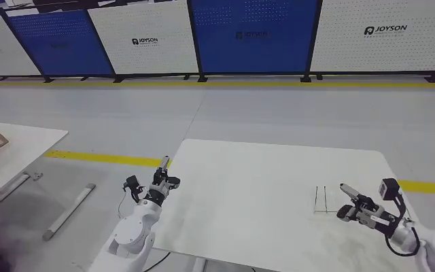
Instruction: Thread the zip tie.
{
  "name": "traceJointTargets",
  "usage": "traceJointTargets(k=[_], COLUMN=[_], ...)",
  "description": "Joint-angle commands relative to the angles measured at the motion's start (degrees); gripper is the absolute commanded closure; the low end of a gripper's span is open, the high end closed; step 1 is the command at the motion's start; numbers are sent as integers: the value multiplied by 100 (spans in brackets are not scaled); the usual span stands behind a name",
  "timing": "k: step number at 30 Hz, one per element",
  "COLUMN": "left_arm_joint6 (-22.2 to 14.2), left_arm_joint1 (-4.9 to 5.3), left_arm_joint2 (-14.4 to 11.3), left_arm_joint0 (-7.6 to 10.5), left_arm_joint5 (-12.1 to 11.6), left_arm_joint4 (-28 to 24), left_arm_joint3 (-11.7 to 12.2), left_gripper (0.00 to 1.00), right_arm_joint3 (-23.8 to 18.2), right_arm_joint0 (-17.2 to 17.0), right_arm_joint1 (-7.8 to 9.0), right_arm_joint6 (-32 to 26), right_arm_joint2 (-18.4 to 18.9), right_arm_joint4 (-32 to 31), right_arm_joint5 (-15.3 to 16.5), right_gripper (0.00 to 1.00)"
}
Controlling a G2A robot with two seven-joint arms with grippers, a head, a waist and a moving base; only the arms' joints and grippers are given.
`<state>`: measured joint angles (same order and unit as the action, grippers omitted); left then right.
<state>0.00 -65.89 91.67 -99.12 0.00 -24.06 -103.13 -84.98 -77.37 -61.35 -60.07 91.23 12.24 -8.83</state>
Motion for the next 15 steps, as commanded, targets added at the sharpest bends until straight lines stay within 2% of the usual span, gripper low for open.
traceJointTargets(k=[1,13,15], left_arm_joint6=[0,0,0], left_arm_joint1=[0,0,0], left_arm_joint2=[0,0,0], left_arm_joint0=[0,0,0], left_arm_joint5=[0,0,0], left_arm_joint4=[0,0,0], left_arm_joint3=[0,0,0], left_gripper=[0,0,0], right_arm_joint3=[26,26,116], right_arm_joint0=[24,24,124], right_arm_joint1=[0,0,24], right_arm_joint6=[21,21,-303], right_arm_joint2=[-9,-9,-32], right_arm_joint4=[-10,-10,-58], right_arm_joint5=[2,2,54], right_gripper=[0,0,0])
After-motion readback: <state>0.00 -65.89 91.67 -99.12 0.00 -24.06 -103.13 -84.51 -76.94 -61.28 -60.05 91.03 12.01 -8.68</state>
